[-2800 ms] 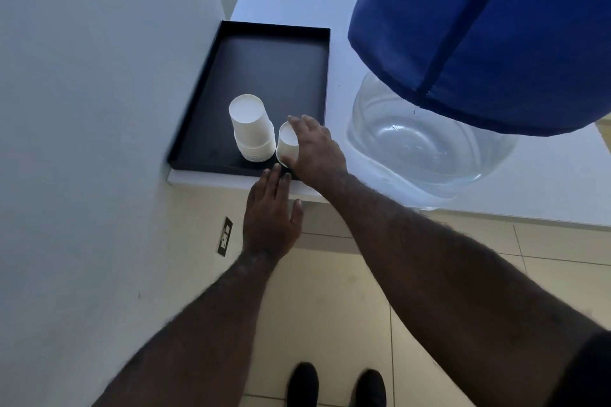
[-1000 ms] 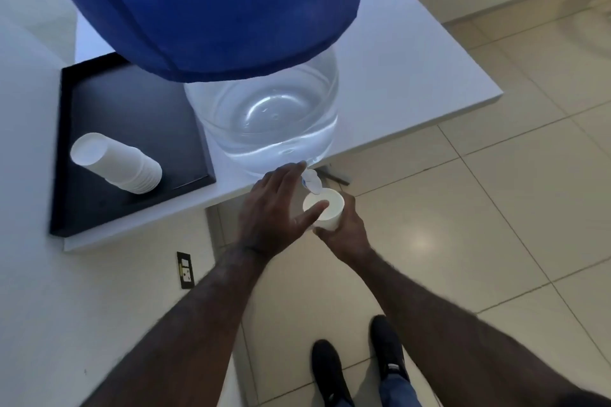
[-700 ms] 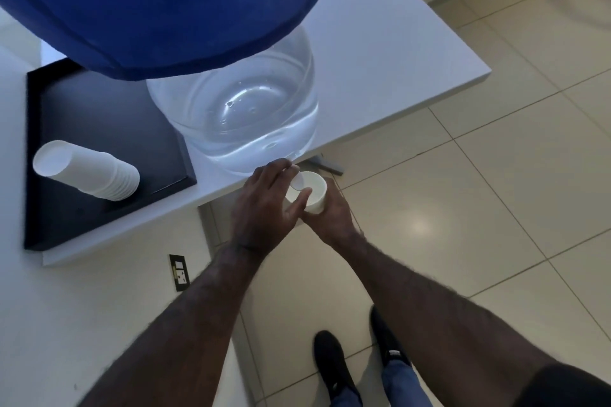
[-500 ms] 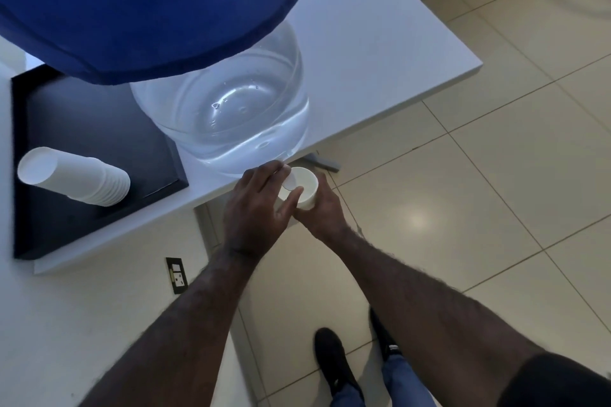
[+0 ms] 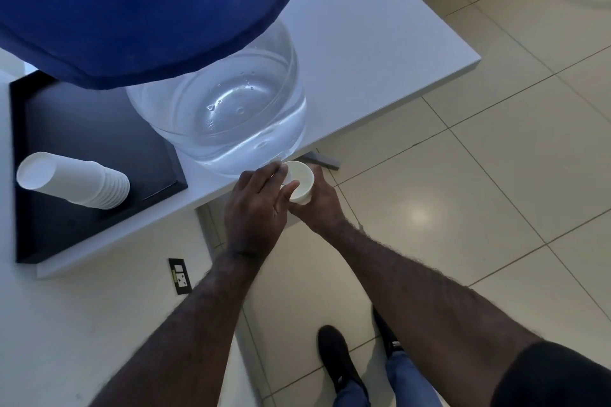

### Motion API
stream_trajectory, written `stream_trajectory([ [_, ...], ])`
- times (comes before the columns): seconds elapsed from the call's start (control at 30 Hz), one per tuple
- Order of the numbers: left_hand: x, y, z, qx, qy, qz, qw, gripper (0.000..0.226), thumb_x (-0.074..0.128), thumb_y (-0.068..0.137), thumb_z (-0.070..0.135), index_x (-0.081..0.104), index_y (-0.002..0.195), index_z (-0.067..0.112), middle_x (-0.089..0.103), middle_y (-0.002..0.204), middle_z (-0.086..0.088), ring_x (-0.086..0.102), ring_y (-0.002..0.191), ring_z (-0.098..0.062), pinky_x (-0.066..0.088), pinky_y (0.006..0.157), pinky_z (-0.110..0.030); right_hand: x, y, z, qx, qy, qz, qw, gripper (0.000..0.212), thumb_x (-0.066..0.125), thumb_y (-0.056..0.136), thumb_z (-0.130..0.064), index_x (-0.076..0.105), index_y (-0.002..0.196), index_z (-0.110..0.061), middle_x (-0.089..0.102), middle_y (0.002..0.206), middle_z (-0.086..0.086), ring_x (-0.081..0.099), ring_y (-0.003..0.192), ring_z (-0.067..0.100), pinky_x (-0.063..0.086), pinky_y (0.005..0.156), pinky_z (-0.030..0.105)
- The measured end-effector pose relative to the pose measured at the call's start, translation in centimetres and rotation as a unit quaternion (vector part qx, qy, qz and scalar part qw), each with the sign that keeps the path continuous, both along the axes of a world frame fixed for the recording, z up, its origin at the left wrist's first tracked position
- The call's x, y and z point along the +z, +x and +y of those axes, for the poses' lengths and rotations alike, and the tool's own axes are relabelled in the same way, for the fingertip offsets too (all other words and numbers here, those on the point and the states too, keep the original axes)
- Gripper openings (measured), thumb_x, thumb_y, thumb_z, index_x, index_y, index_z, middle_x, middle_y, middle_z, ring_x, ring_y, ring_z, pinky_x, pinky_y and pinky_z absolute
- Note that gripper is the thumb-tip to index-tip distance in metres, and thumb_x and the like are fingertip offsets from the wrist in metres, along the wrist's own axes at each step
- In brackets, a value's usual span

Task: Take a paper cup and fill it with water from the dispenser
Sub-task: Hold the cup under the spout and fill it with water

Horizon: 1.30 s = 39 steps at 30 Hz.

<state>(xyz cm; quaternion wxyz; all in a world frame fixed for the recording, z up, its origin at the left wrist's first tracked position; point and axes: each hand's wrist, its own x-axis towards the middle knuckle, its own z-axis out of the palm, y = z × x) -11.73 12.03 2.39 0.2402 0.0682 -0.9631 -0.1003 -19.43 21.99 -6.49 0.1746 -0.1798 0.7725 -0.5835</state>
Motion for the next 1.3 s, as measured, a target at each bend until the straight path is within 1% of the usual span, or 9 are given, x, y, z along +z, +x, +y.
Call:
stream_trajectory([
  [0.1, 0.4, -0.4, 0.1, 0.01, 0.027, 0.005, 1.0, 0.033, 0.063, 0.094, 0.026, 0.072, 0.108, -0.003, 0.076, 0.106, -0.018, 0.07, 0.094, -0.032, 0.062, 0.077, -0.041, 0.1, 0.1, -0.2, 0.003, -0.011, 0.005, 1.0, 0.072, 0.087, 0.071, -0.024, 0.045, 0.129, -0.016, 0.063, 0.12, 0.003, 0.062, 0.103, 0.014, 0.051, 0.077, 0.018],
  [0.27, 1.7, -1.4, -0.3, 0.085, 0.146, -0.025, 0.985, 0.026, 0.06, 0.096, 0.025, 0.074, 0.107, 0.005, 0.078, 0.09, -0.014, 0.067, 0.08, -0.028, 0.057, 0.067, -0.035, -0.1, 0.4, -0.6, 0.008, -0.014, 0.009, 1.0, 0.071, 0.086, 0.072, -0.023, 0.044, 0.128, -0.016, 0.061, 0.118, 0.002, 0.06, 0.103, 0.013, 0.053, 0.081, 0.021],
  [0.4, 1.8, -1.4, -0.6, 0.078, 0.155, -0.037, 0.984, 0.029, 0.059, 0.096, 0.028, 0.073, 0.111, 0.008, 0.079, 0.094, -0.013, 0.07, 0.079, -0.026, 0.047, 0.068, -0.023, -0.5, 0.5, -0.8, 0.003, -0.023, 0.015, 1.0, 0.069, 0.087, 0.07, -0.024, 0.045, 0.125, -0.019, 0.06, 0.114, -0.005, 0.061, 0.101, 0.013, 0.055, 0.08, 0.022],
  [0.6, 1.9, -1.4, -0.4, 0.079, 0.144, -0.026, 0.986, 0.03, 0.058, 0.096, 0.029, 0.073, 0.11, 0.007, 0.078, 0.092, -0.014, 0.069, 0.076, -0.026, 0.044, 0.068, -0.022, -0.7, 0.4, -1.2, -0.005, -0.023, 0.028, 0.999, 0.07, 0.087, 0.07, -0.027, 0.044, 0.125, -0.023, 0.061, 0.115, -0.006, 0.062, 0.102, 0.012, 0.058, 0.08, 0.027],
  [0.83, 2.0, -1.5, -0.2, 0.088, 0.155, -0.026, 0.984, 0.029, 0.058, 0.097, 0.029, 0.074, 0.109, 0.008, 0.078, 0.088, -0.015, 0.068, 0.075, -0.029, 0.048, 0.065, -0.027, -0.7, 0.1, -0.8, -0.001, -0.018, 0.024, 1.0, 0.07, 0.087, 0.07, -0.026, 0.042, 0.124, -0.028, 0.058, 0.112, -0.012, 0.06, 0.096, 0.001, 0.05, 0.075, 0.009],
  [0.9, 2.0, -1.5, -0.2, 0.094, 0.157, -0.026, 0.983, 0.028, 0.058, 0.097, 0.029, 0.074, 0.108, 0.009, 0.077, 0.087, -0.016, 0.067, 0.075, -0.031, 0.052, 0.065, -0.035, -0.9, 0.1, -0.7, -0.001, -0.018, 0.024, 1.0, 0.07, 0.087, 0.07, -0.025, 0.042, 0.123, -0.029, 0.057, 0.111, -0.014, 0.059, 0.095, 0.0, 0.05, 0.074, 0.009],
  [1.1, 1.9, -1.4, -0.3, 0.09, 0.151, -0.03, 0.984, 0.028, 0.058, 0.097, 0.028, 0.072, 0.111, 0.008, 0.077, 0.091, -0.016, 0.068, 0.079, -0.031, 0.058, 0.068, -0.042, -1.2, 0.2, -0.8, 0.001, -0.014, 0.026, 1.0, 0.069, 0.087, 0.07, -0.026, 0.042, 0.123, -0.026, 0.055, 0.11, -0.012, 0.057, 0.094, -0.002, 0.046, 0.071, 0.002],
  [1.2, 1.8, -1.5, -0.3, 0.095, 0.156, -0.034, 0.983, 0.027, 0.058, 0.098, 0.028, 0.072, 0.111, 0.009, 0.076, 0.09, -0.017, 0.068, 0.08, -0.032, 0.057, 0.069, -0.046, -1.3, 0.2, -0.6, 0.0, -0.016, 0.026, 1.0, 0.069, 0.087, 0.068, -0.025, 0.043, 0.122, -0.026, 0.056, 0.109, -0.013, 0.057, 0.092, 0.0, 0.045, 0.069, 0.002],
  [1.3, 1.9, -1.4, -0.3, 0.094, 0.158, -0.037, 0.982, 0.028, 0.057, 0.098, 0.029, 0.071, 0.112, 0.008, 0.076, 0.091, -0.017, 0.068, 0.081, -0.032, 0.057, 0.07, -0.046, -1.4, 0.2, -0.8, 0.004, -0.014, 0.026, 1.0, 0.069, 0.087, 0.07, -0.025, 0.044, 0.124, -0.022, 0.056, 0.111, -0.012, 0.058, 0.096, 0.007, 0.048, 0.074, 0.009],
])
